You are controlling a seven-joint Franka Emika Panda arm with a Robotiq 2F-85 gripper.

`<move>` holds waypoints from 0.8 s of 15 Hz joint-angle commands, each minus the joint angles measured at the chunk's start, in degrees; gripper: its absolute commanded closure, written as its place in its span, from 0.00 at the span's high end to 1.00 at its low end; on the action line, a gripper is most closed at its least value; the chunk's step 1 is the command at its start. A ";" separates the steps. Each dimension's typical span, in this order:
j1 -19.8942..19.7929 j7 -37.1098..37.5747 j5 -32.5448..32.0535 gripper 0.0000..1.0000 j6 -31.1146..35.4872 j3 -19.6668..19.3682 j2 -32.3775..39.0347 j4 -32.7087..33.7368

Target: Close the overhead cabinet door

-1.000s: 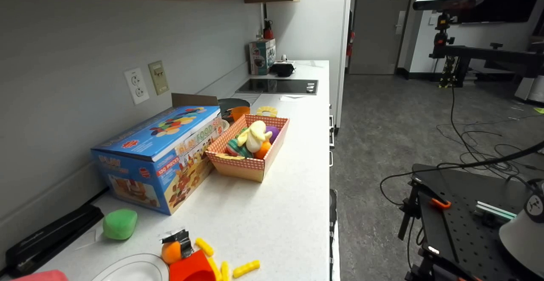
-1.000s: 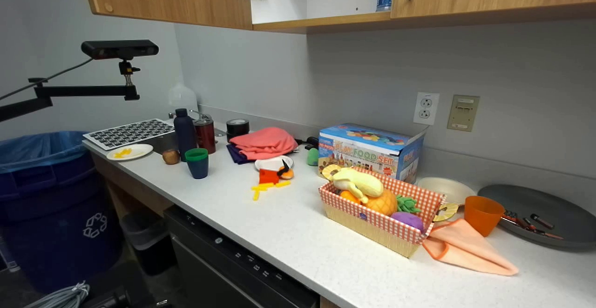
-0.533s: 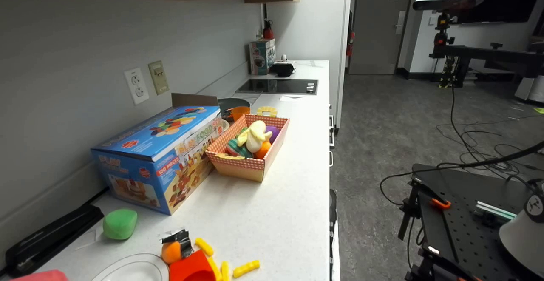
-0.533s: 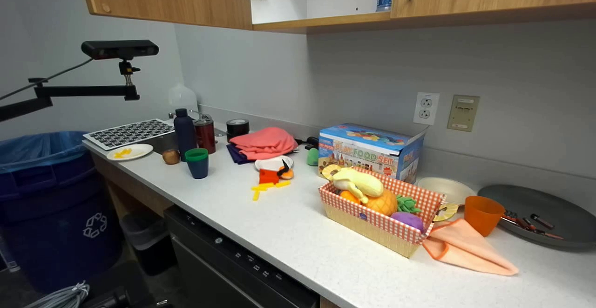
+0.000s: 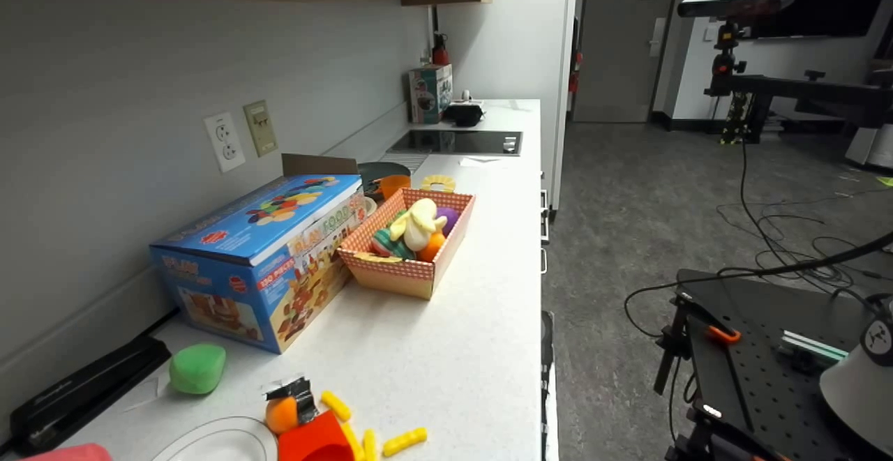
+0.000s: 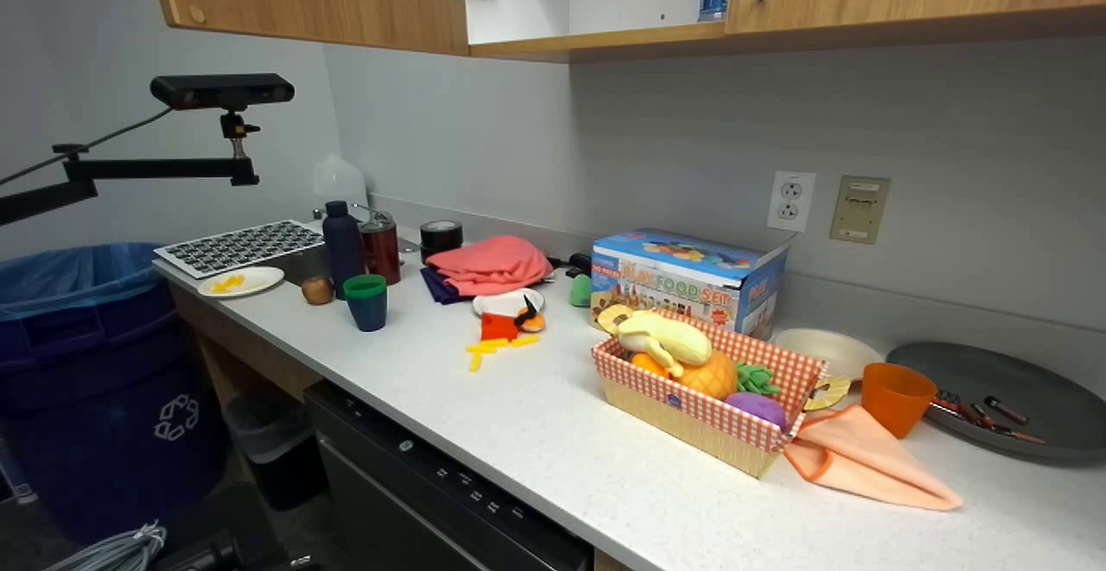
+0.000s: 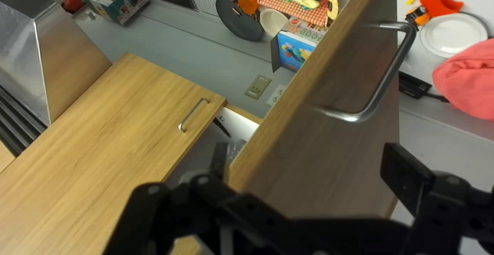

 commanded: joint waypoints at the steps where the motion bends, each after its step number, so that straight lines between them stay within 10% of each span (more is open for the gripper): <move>1: -1.97 3.05 -3.04 1.00 -1.20 1.43 -1.83 -4.80; 12: -2.10 3.21 -17.55 1.00 -10.28 4.72 0.41 -10.50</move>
